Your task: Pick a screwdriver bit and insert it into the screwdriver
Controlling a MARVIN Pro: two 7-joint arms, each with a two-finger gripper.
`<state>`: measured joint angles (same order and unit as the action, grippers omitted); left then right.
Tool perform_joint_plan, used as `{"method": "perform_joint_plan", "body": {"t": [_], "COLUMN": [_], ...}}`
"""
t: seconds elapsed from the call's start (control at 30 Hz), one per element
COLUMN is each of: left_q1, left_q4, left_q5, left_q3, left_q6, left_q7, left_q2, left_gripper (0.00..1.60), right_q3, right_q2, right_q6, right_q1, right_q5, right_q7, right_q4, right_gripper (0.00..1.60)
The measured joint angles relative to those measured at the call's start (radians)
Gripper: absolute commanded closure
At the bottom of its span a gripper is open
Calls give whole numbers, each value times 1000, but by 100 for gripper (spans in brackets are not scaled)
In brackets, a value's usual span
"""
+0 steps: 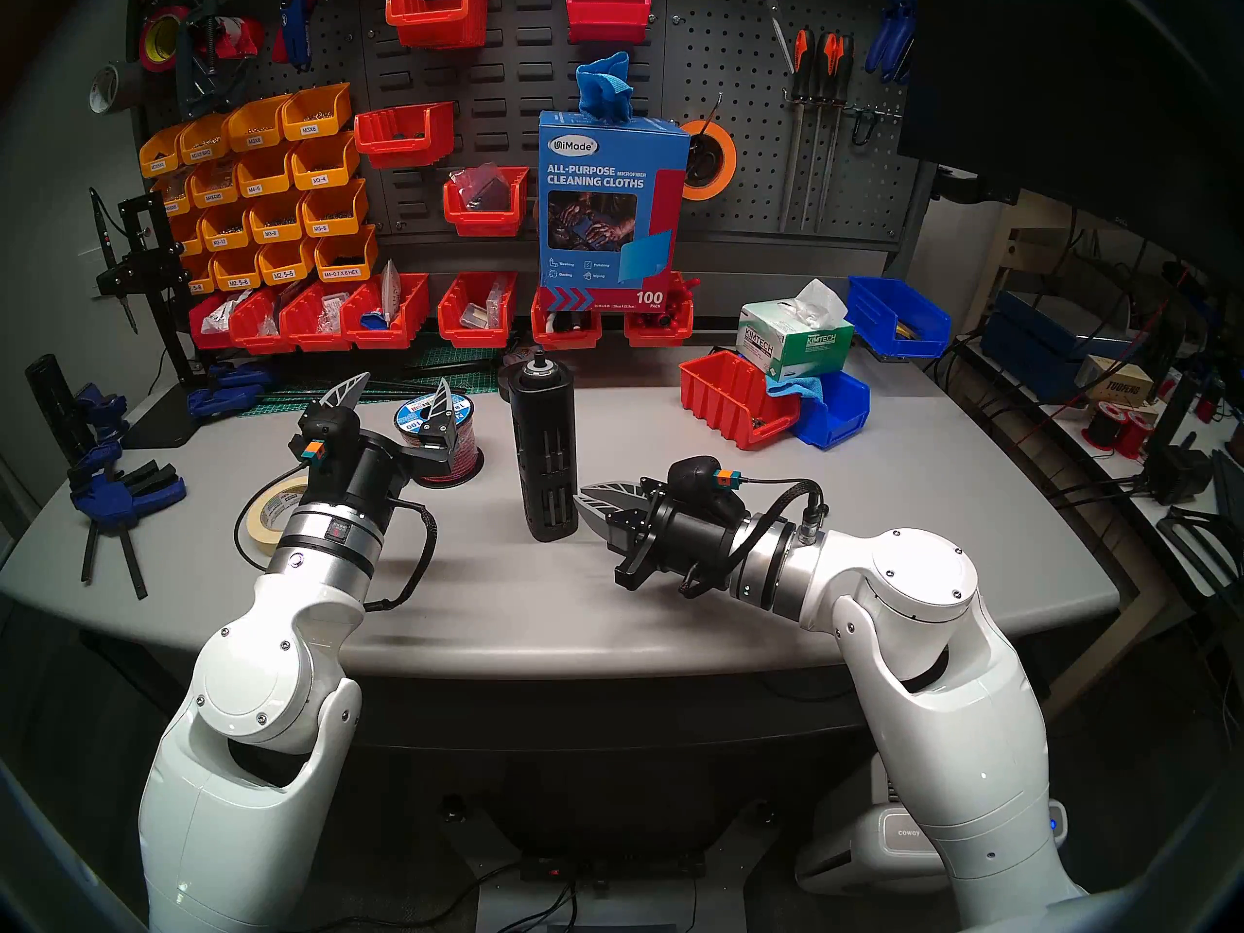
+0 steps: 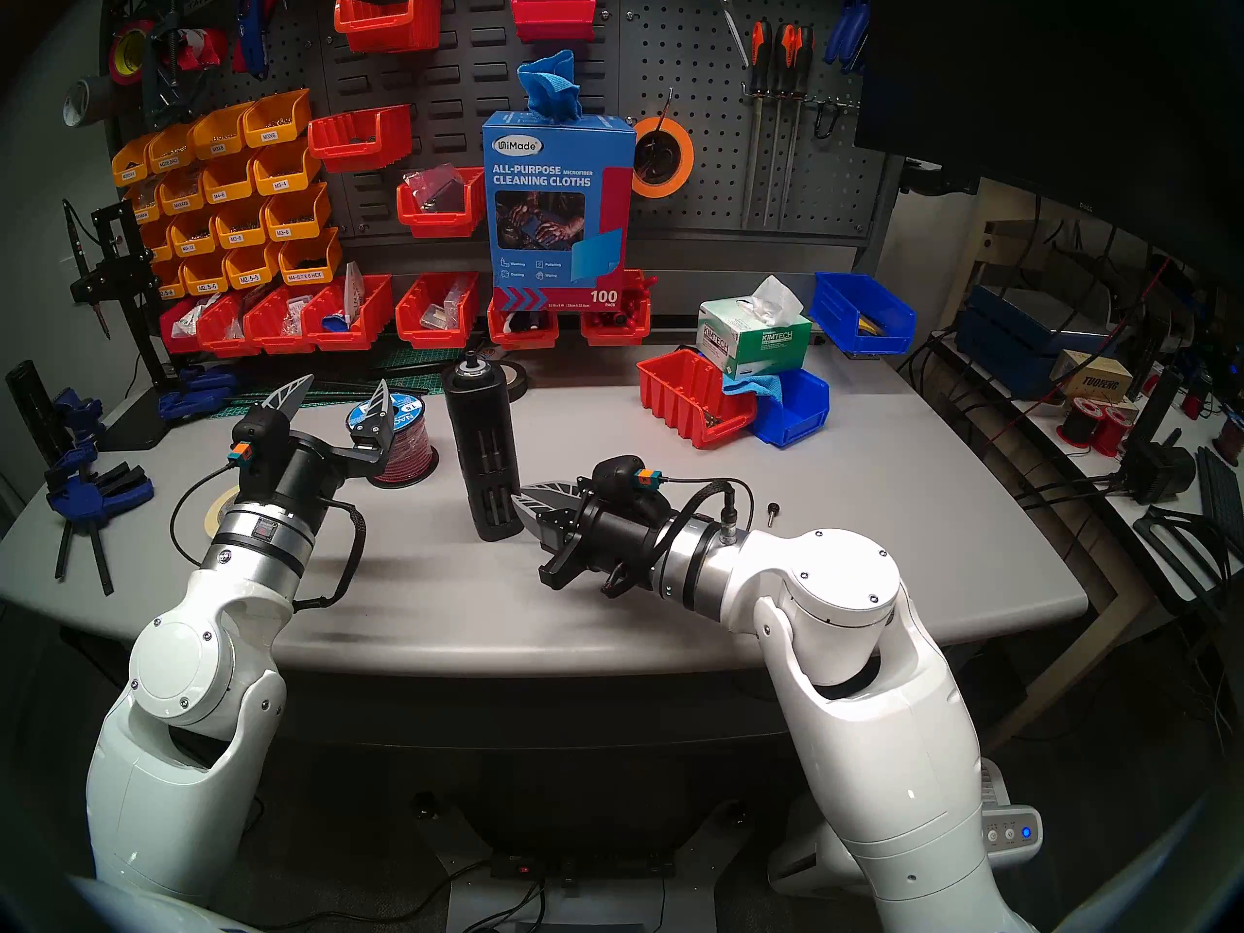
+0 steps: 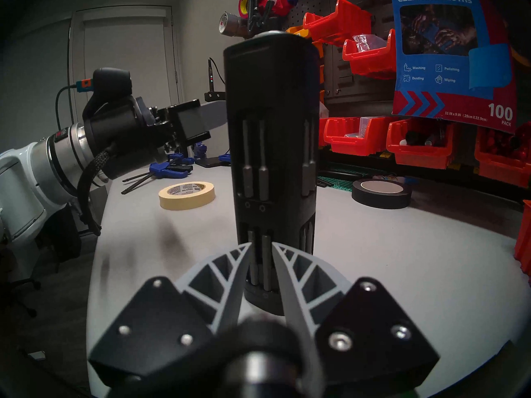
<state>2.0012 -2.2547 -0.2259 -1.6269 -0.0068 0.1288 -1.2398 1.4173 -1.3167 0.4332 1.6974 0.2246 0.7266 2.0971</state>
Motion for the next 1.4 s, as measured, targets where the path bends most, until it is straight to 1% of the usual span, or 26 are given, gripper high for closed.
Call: {"method": "perform_joint_plan", "body": {"t": [0.03,0.13,0.17,0.27,0.3,0.43,0.5,0.63,0.77,0.83,1.07,1.1,1.17,1.4], "left_q1": [0,0,0,0,0,0,0,0,3,10,52,64,73,71], "left_q4": [0,0,0,0,0,0,0,-8,-38,-60,-126,-135,-141,-151], "left_q5": [0,0,0,0,-1,-1,-2,-33,-91,-130,-226,-242,-256,-295], "left_q3": [0,0,0,0,1,1,1,-1,-14,-31,-90,-107,-119,-118], "left_q6": [0,0,0,0,0,0,0,16,70,108,187,199,215,278], "left_q7": [0,1,1,1,2,2,2,-8,-40,-67,-161,-182,-198,-226], "left_q2": [0,1,1,1,2,2,3,4,15,25,63,71,79,94], "left_gripper": [0,0,0,0,0,0,0,0,0,0,0,0,0,0], "right_q3": [0,-1,-2,-2,-17,-17,-20,-30,-40,-45,-53,-54,-55,-56], "right_q2": [-5,-19,-22,-22,-43,-43,-48,-61,-72,-75,-80,-81,-81,-80], "right_q6": [-5,-22,-26,-26,-51,-51,-58,-84,-106,-116,-136,-139,-143,-144], "right_q1": [5,20,23,23,46,46,51,63,77,83,88,88,88,87], "right_q5": [0,-3,-5,-5,-29,-29,-36,-55,-73,-83,-101,-104,-107,-120], "right_q7": [-9,-36,-42,-42,-80,-80,-89,-122,-147,-158,-174,-175,-176,-178], "right_q4": [1,3,4,4,9,9,10,14,14,15,15,15,15,16], "right_gripper": [73,61,45,45,13,13,0,0,0,0,0,0,0,0]}}
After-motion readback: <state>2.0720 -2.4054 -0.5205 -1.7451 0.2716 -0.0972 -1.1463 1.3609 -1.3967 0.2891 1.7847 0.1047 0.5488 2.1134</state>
